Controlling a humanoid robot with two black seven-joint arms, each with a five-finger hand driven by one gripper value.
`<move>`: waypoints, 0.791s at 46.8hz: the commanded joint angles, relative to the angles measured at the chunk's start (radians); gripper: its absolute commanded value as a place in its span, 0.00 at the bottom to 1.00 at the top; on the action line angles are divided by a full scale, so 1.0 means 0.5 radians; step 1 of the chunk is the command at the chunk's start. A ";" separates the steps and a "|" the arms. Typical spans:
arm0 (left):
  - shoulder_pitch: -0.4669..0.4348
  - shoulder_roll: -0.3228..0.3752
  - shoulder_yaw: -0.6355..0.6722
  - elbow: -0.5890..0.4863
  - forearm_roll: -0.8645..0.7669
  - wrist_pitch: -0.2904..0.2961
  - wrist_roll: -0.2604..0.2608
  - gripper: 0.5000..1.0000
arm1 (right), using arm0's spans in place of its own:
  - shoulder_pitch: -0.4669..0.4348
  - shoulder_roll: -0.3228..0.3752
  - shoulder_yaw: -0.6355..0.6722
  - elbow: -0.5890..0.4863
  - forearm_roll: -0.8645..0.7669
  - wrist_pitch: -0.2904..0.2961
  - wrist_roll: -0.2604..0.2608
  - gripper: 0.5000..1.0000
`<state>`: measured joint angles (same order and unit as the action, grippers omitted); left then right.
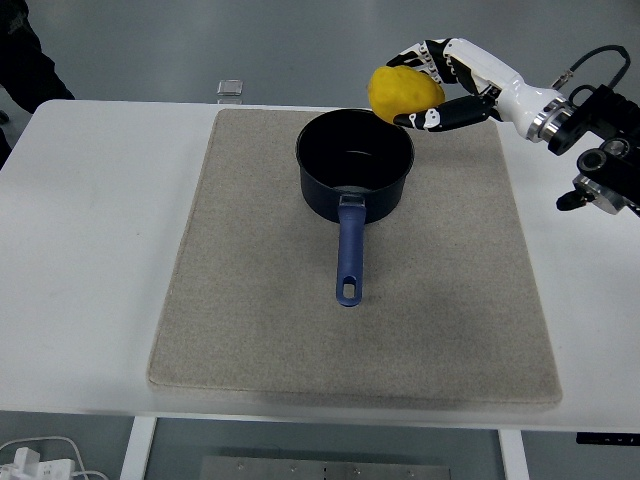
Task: Put the potato in the blue pot
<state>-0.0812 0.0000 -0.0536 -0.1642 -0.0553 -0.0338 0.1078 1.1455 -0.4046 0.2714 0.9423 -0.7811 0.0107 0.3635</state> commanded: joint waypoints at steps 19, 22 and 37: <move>0.003 0.000 0.000 0.000 -0.003 0.000 0.002 1.00 | 0.041 0.377 -0.021 -0.424 -0.012 -0.012 0.009 0.00; 0.003 0.000 -0.003 0.003 -0.003 0.000 -0.001 1.00 | 0.038 0.410 -0.021 -0.467 -0.012 -0.015 0.012 0.00; 0.003 0.000 -0.003 0.003 -0.003 0.000 -0.001 1.00 | -0.011 0.567 -0.021 -0.605 -0.030 -0.027 0.025 0.00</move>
<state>-0.0796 0.0000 -0.0538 -0.1642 -0.0567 -0.0338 0.1076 1.1514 -0.1293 0.2597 0.6436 -0.7930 -0.0006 0.3757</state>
